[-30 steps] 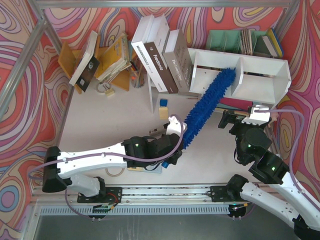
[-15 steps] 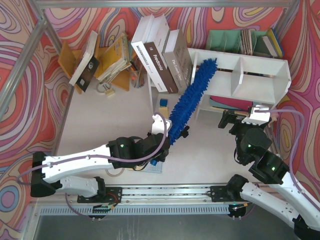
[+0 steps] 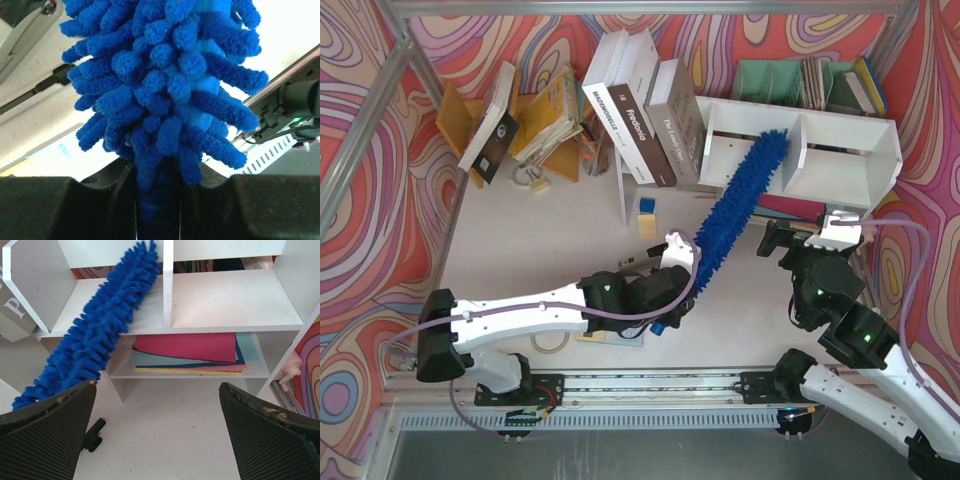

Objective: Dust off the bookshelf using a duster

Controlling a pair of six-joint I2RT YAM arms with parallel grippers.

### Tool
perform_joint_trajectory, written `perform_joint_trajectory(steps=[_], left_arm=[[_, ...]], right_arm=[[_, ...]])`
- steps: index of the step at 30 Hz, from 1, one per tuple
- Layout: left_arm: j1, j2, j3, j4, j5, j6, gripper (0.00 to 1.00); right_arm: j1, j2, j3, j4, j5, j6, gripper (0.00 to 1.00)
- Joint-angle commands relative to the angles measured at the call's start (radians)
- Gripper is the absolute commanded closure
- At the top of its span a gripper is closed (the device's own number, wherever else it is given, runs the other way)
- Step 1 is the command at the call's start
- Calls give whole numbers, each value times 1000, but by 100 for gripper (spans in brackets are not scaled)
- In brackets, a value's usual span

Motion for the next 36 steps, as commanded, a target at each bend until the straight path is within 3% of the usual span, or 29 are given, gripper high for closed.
perform_joint_trajectory(steps=[1, 6, 23, 36], left_arm=[[-9, 26, 65, 47, 41, 58, 100], [-11, 30, 86, 46, 31, 66, 100], [2, -182, -100, -78, -204, -57, 100], [6, -29, -13, 33, -44, 17, 100]], right_arm=[[-3, -17, -1, 23, 22, 1, 1], [-4, -14, 0, 20, 24, 3, 1], [-3, -12, -2, 20, 23, 5, 1], [-4, -9, -2, 22, 24, 4, 1]])
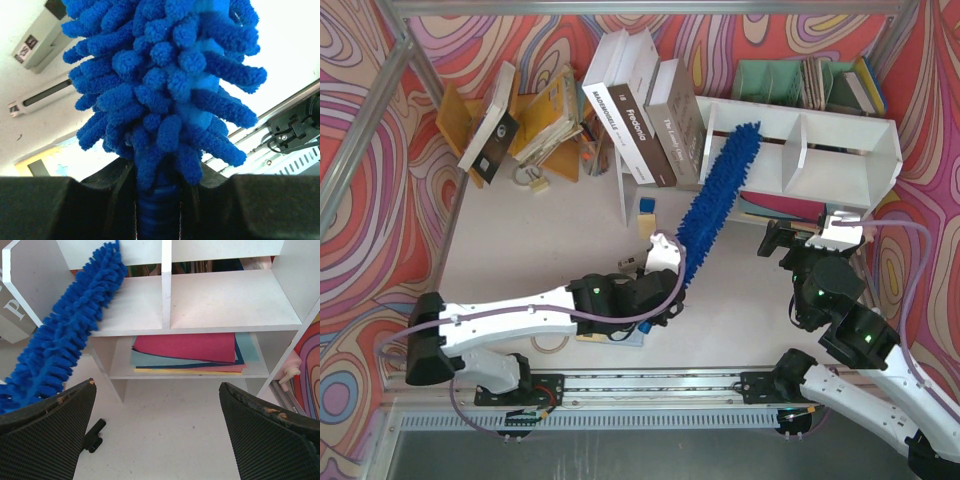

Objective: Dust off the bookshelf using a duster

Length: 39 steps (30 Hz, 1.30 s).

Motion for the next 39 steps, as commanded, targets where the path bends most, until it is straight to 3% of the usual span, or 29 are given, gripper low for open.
perform_joint_trajectory(steps=[1, 11, 27, 39], left_arm=[[6, 61, 51, 86, 74, 44, 100], [5, 120, 124, 116, 111, 90, 100], [11, -71, -20, 32, -138, -11, 100], [12, -149, -8, 105, -224, 33, 100]], right_arm=[[-4, -3, -2, 21, 21, 3, 1], [-3, -10, -2, 20, 19, 4, 1], [-4, -10, -1, 19, 17, 7, 1], [-3, -14, 0, 12, 17, 10, 1]])
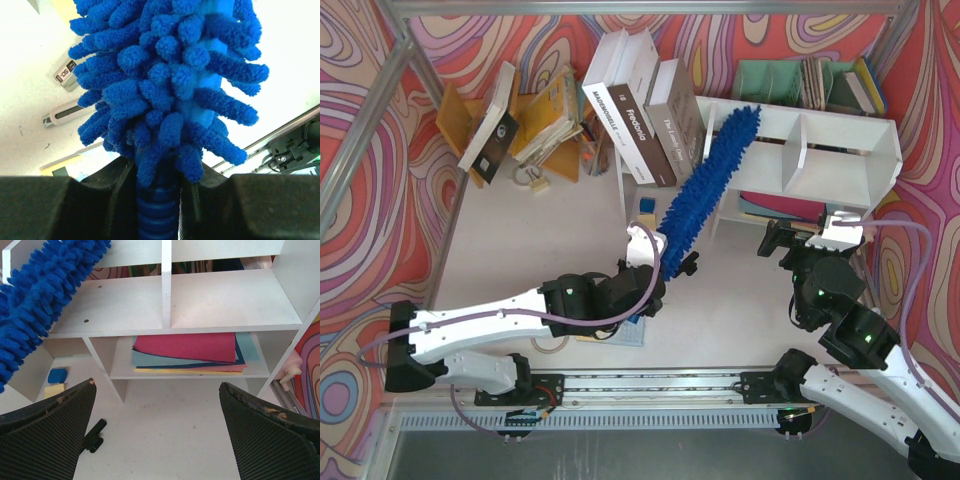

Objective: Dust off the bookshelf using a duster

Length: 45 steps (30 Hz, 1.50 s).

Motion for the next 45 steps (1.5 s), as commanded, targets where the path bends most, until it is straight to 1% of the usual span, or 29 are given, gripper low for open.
perform_joint_trajectory(steps=[1, 8, 13, 15, 19, 25, 31, 36, 39, 42, 45], left_arm=[[8, -66, 6, 91, -116, 14, 100], [9, -69, -9, 103, -77, 6, 100], [9, -29, -42, 83, -8, -47, 100], [9, -12, -59, 82, 39, -67, 100], [8, 33, -66, 67, 107, -79, 100], [7, 74, -37, 65, 148, -44, 100], [7, 111, 27, 77, 193, 23, 100], [3, 172, 92, 94, 245, 69, 100], [-4, 196, 129, 91, 246, 92, 100], [-11, 190, 135, 109, 236, 104, 100], [-17, 170, 131, 144, 213, 122, 100]], right_arm=[[-3, -14, 0, 14, 18, 6, 1], [-4, -17, -1, 14, 18, 6, 1], [-3, -20, -1, 14, 18, 6, 1], [-4, -20, -1, 13, 18, 6, 1], [-4, -17, -2, 14, 18, 6, 1], [-5, -11, -2, 13, 18, 9, 1], [-3, -11, -2, 14, 19, 8, 1], [-3, -23, 1, 14, 19, 7, 1], [-4, -46, 0, 21, 20, 5, 1], [-4, -67, 8, 27, 7, 13, 1], [-3, -60, 70, -3, -12, 44, 1]])
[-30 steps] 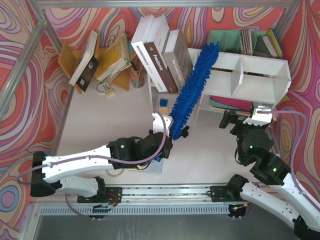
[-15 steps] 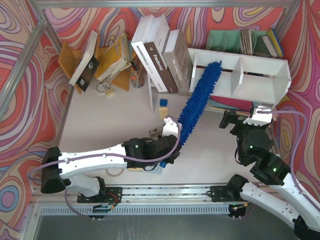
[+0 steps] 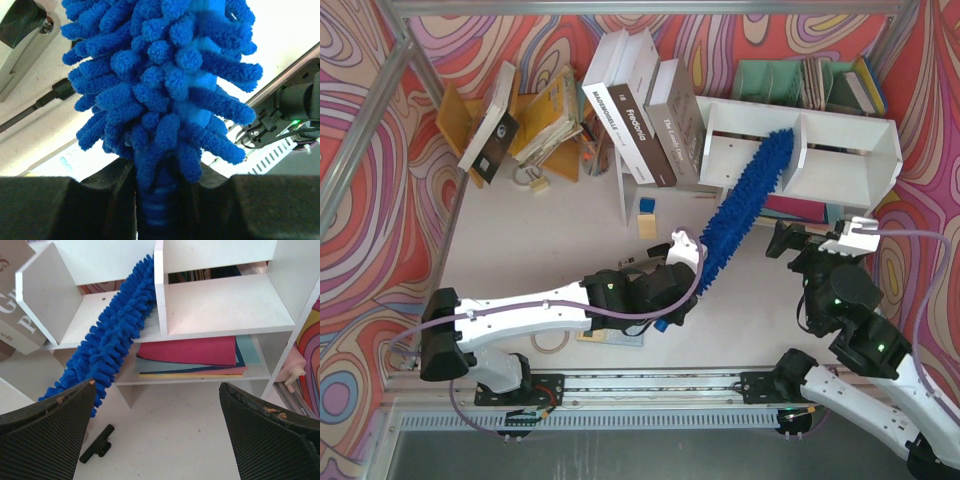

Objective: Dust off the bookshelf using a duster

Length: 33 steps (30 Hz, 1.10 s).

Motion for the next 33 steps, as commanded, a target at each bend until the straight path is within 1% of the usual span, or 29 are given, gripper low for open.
perform_joint_trajectory(steps=[1, 5, 11, 14, 19, 23, 27, 33], left_arm=[[-18, -34, 29, 89, -23, 75, 100], [-29, -55, 32, 159, -42, 110, 100], [-34, -46, 65, 240, -32, 144, 100], [-35, -33, 85, 256, -16, 158, 100], [-35, 25, 153, 249, 42, 164, 100], [-36, 122, 210, 246, 101, 180, 100], [-36, 229, 292, 204, 126, 201, 100], [-36, 318, 335, 192, 152, 207, 100]], right_arm=[[-3, 4, 92, -16, -13, 44, 1], [-4, 53, 213, -64, -19, 63, 1], [-3, 150, 413, -157, -32, 90, 1], [-4, 171, 470, -176, -30, 94, 1], [-2, 176, 523, -175, -4, 94, 1], [-2, 173, 547, -176, 10, 92, 1], [-3, 164, 544, -179, 17, 102, 1], [-3, 153, 520, -197, 15, 134, 1]])
